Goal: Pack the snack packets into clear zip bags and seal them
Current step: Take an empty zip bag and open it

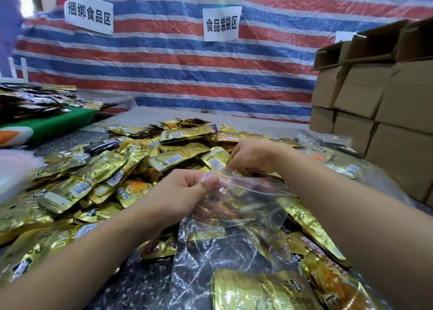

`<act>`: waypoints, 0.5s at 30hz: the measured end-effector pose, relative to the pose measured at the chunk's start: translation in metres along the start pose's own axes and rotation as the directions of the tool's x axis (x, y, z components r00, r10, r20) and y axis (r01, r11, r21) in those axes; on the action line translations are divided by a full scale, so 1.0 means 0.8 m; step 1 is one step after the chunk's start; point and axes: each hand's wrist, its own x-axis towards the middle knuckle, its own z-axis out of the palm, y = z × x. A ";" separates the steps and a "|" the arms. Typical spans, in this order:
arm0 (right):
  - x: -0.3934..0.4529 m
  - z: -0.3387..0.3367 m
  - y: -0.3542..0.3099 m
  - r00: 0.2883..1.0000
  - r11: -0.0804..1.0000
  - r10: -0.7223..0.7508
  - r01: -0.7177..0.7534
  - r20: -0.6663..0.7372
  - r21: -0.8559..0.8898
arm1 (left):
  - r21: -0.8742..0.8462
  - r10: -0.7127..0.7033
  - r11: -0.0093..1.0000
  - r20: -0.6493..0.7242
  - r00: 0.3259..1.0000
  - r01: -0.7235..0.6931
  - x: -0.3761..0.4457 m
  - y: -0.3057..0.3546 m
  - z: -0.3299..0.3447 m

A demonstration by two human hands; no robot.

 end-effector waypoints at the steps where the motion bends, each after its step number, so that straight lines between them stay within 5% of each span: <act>1: -0.002 0.001 0.000 1.000 1.000 0.005 -0.005 0.010 0.022 | -0.002 0.001 1.000 0.002 1.000 -0.001 -0.001 0.000 0.000; 5: -0.011 0.000 0.009 0.999 0.990 0.040 -0.043 0.028 0.133 | 0.003 -0.001 1.000 0.010 1.000 0.001 -0.001 0.001 0.002; 9: -0.031 -0.010 0.029 0.997 0.902 0.041 -0.065 0.065 0.427 | 0.020 -0.006 1.000 0.004 1.000 0.006 0.000 0.002 0.002; 12: -0.059 -0.024 0.046 0.998 0.689 0.035 0.020 -0.061 0.724 | 0.014 -0.007 1.000 0.009 1.000 0.007 0.000 0.002 0.002; 15: -0.091 -0.036 0.057 0.976 0.307 0.032 0.197 -0.217 0.931 | 0.026 0.000 1.000 0.016 1.000 0.000 0.000 0.002 0.001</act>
